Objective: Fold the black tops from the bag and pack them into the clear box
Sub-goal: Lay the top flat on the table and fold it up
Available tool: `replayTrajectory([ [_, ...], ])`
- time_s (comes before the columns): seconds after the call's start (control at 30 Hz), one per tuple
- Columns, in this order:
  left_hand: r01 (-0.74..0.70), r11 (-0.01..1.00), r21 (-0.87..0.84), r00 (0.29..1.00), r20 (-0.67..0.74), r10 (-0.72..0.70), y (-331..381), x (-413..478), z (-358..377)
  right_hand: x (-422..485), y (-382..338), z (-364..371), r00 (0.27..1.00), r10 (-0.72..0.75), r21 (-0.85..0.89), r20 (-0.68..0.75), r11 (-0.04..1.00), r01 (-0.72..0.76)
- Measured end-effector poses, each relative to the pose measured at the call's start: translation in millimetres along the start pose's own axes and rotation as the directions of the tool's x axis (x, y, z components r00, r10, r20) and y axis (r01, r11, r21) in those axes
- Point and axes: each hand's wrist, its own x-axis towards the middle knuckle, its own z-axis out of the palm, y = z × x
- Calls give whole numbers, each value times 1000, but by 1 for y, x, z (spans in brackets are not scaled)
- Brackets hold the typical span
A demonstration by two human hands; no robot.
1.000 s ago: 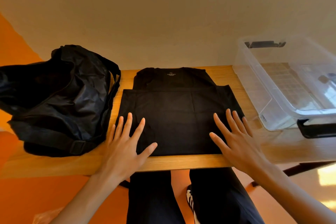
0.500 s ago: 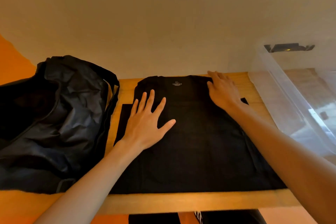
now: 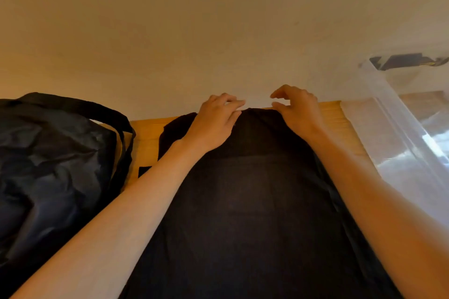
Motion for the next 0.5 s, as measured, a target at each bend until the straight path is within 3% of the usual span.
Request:
replayTrajectory([
  [0.1,-12,998,-54,998,63,15,4,25,4,-8,3,-11,998,44,-46,-38,998,-46],
  [0.2,-75,993,-94,991,106,85,0,40,6,-14,8,-20,996,88,-104,28,991,-84],
  [0.37,-100,968,-229,994,18,107,-3,49,16,-16,7,-14,999,3,-78,41,997,0],
  [0.5,-57,967,-250,998,-5,57,2,51,22,-12,13,-11,999,34,-56,17,998,-33],
])
